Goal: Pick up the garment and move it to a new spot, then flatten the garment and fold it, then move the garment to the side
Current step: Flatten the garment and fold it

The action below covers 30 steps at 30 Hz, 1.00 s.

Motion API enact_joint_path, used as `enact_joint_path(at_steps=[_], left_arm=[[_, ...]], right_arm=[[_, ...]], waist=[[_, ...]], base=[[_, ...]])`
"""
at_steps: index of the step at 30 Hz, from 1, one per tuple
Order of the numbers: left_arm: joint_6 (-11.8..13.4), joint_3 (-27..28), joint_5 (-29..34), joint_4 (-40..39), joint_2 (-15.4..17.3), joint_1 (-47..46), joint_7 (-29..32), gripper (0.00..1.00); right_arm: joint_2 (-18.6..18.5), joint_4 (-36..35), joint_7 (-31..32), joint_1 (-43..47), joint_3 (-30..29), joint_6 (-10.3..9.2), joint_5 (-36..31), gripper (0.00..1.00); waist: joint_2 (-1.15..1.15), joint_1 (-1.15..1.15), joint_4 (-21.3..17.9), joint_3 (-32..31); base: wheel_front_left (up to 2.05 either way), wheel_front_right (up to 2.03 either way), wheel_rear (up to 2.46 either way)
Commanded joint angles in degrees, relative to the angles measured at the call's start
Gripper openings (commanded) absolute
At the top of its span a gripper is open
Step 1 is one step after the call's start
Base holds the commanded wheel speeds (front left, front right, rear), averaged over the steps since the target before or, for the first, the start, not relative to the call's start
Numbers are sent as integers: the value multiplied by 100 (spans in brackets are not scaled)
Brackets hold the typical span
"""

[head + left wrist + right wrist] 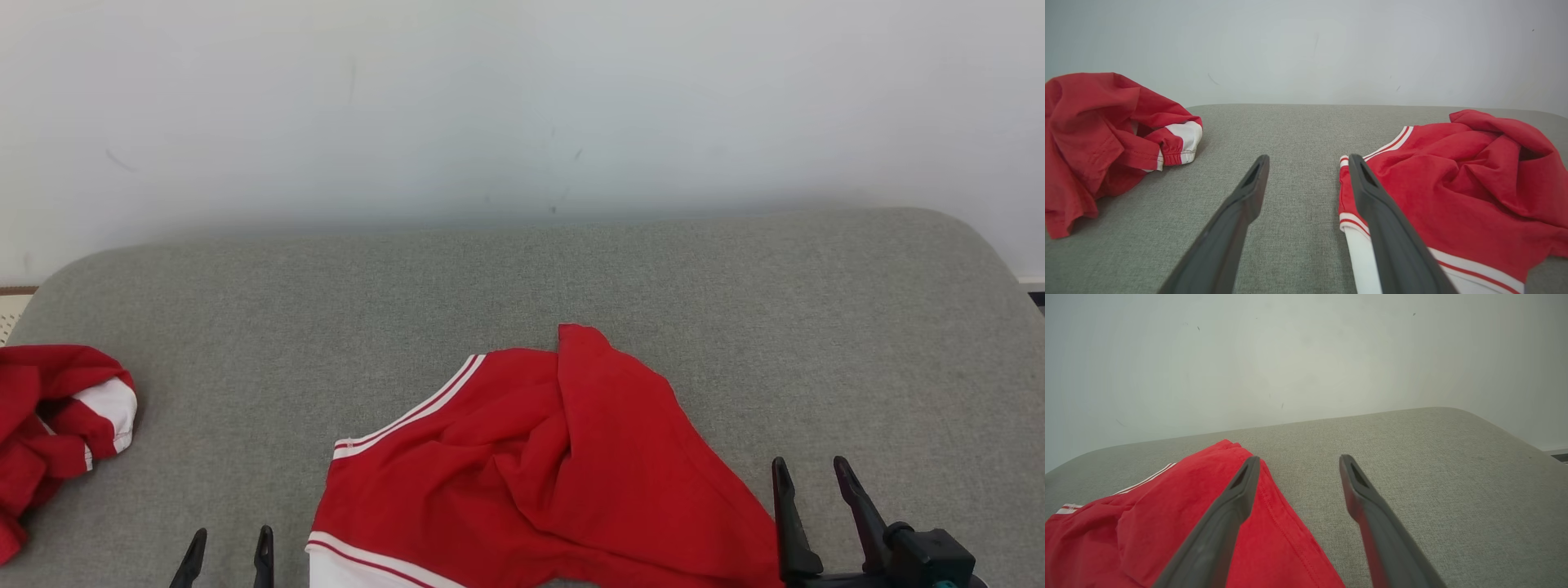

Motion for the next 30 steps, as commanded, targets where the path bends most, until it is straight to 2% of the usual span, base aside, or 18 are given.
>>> enact_joint_path(at_steps=[1, 24, 30], left_arm=[[12, -2, -31, -23, 38, 74, -23, 100], [16, -3, -84, -11, 70, 64, -23, 100], [-212, -286, -105, 69, 23, 471, -24, 100]], right_arm=[[-3, 16, -5, 52, -3, 3, -14, 100], [12, 30, 13, 31, -26, 3, -34, 100], [-66, 107, 100, -43, 28, 3, 61, 100]], waist=[[0, 0, -1, -2], [0, 0, 11, -16], [0, 0, -50, -71]], base=[[0, 0, 0], [0, 0, 0], [0, 0, 0]])
